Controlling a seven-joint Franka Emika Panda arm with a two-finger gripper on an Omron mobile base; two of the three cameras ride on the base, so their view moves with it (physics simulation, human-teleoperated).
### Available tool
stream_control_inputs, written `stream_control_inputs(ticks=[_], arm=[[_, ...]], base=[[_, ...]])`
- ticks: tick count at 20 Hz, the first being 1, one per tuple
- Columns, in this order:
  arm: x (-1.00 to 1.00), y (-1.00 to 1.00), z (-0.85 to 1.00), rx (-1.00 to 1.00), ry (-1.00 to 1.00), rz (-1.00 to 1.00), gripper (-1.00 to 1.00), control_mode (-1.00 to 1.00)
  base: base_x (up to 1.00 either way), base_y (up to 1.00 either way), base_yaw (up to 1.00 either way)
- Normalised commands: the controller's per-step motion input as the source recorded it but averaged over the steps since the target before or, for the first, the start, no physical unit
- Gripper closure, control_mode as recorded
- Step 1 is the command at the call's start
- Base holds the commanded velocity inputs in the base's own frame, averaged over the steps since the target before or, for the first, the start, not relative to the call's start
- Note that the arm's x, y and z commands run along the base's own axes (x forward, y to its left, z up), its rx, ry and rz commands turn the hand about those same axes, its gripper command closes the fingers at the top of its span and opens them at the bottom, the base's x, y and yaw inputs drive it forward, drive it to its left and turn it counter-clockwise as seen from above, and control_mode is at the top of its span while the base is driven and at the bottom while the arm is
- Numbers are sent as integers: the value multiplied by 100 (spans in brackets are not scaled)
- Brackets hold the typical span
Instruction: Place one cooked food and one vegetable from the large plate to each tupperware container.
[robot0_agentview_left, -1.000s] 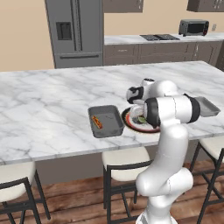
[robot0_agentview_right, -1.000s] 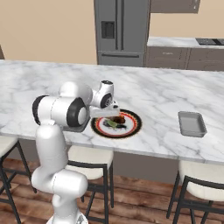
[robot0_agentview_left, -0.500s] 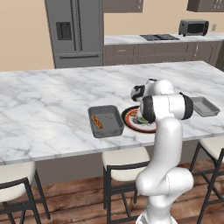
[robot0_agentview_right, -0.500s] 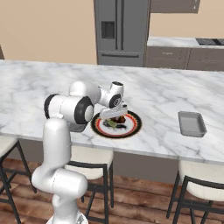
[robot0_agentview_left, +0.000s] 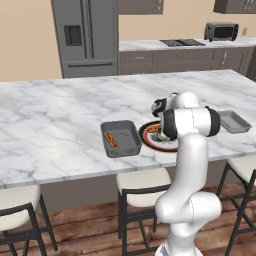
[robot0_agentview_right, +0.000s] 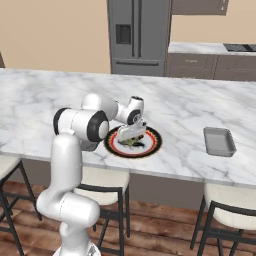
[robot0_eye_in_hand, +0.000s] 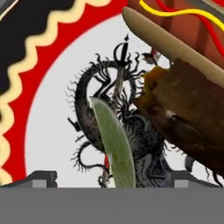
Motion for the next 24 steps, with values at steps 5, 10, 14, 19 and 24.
stream_control_inputs(ticks=[5, 10, 14, 19, 24], arm=[[-12, 0, -38, 0, 3, 12, -100, -100], [2, 5, -28, 0, -8, 21, -100, -100], [-34, 24, -57, 2, 0, 27, -100, -100], [-24, 35, -82, 3, 0, 20, 100, -100], [-49, 54, -61, 4, 0, 7, 100, -100]], base=[[0, 0, 0], [0, 0, 0], [0, 0, 0], [0, 0, 0], [0, 0, 0]])
